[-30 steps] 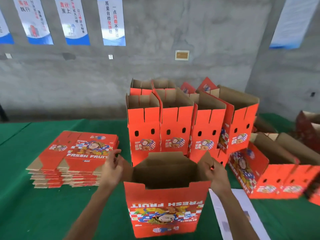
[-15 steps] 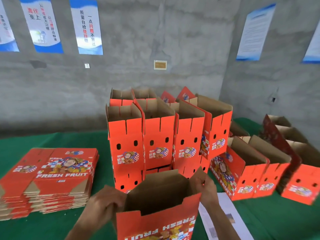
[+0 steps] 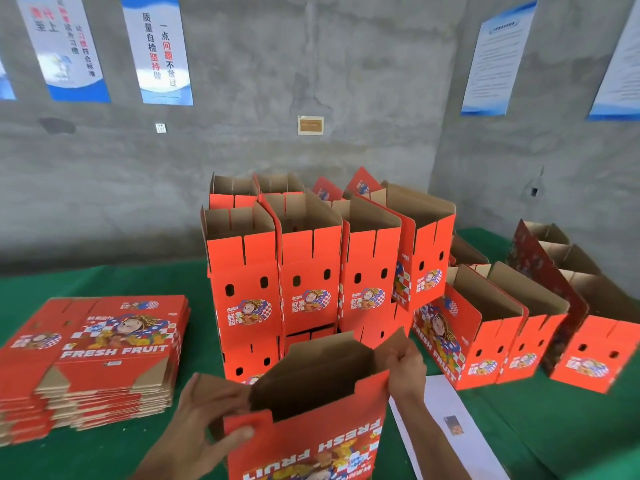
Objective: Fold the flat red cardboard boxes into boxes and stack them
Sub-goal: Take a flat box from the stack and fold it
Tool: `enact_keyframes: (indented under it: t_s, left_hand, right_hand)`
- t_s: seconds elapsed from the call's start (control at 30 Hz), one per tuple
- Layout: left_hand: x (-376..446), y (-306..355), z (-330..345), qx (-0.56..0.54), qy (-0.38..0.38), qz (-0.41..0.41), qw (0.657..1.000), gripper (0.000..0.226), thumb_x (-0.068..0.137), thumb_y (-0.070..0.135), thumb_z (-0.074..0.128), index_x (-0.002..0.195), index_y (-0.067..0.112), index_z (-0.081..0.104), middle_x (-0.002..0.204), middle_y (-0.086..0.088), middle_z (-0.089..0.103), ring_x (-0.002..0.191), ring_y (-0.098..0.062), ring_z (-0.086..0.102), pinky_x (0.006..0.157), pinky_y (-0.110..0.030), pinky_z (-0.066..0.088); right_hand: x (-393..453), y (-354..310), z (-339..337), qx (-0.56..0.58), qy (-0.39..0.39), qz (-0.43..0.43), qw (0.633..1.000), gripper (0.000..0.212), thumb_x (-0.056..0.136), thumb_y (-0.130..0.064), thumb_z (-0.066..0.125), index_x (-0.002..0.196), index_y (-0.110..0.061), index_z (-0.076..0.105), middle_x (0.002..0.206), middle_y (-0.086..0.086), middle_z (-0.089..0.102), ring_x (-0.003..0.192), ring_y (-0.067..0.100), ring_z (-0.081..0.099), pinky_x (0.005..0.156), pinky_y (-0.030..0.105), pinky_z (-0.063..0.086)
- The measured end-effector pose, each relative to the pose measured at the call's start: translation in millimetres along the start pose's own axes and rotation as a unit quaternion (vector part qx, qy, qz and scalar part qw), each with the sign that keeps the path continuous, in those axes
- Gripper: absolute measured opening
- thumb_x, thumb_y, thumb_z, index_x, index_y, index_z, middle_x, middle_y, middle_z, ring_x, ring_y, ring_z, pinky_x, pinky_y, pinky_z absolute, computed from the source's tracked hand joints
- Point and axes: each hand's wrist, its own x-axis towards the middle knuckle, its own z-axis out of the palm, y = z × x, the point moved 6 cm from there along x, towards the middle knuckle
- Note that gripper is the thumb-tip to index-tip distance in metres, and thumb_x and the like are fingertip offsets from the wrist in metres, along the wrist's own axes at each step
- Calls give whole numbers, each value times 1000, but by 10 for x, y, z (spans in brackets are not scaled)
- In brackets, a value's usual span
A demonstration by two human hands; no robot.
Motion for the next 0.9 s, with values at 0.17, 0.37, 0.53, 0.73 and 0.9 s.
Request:
enact_keyframes:
  t_s: [0.17,0.37,0.53,0.73,0.9]
  left_hand:
    - [218,4,42,-152,-37,-170,973,59,77,89,55,114,46,70,113,26,66,102,-1,66,83,-32,60]
    - [438,52,250,-39,-39,-188,981,52,93,47,71,138,27,56,143,9,57,137,-13,49,113,-34,41]
    - [608,124,420,121,-75,-146,979,74,96,52,59,158,20,34,172,-4,7,159,-22,-9,126,-37,-5]
    - [710,548,405,69,-18,-15,997,85,75,-8,70,154,10,43,172,-8,8,159,-29,6,125,-37,26]
    - [651,553,332,0,-8,24,1000,113,65,-33,47,161,22,30,174,6,1,160,-17,4,68,-17,56]
  right_hand:
    - [-37,-60,-17,29,-15,1,999,49,103,-7,49,151,-2,43,138,20,60,125,41,57,99,47,51]
    - [-120,-59,-43,16,-39,-79,996,42,106,-20,48,145,-6,51,120,12,70,102,27,66,79,36,54]
    - [-368,-187,183,32,-124,-202,971,46,109,-26,42,155,-28,41,146,-12,53,136,9,48,112,31,43]
    - [-461,-157,303,-21,-177,-269,946,44,102,-53,54,144,-48,40,142,-27,40,134,-11,34,109,20,36]
    - [-372,-196,311,10,-188,-227,956,31,105,-56,39,135,-61,45,140,-23,44,135,-7,36,112,22,30]
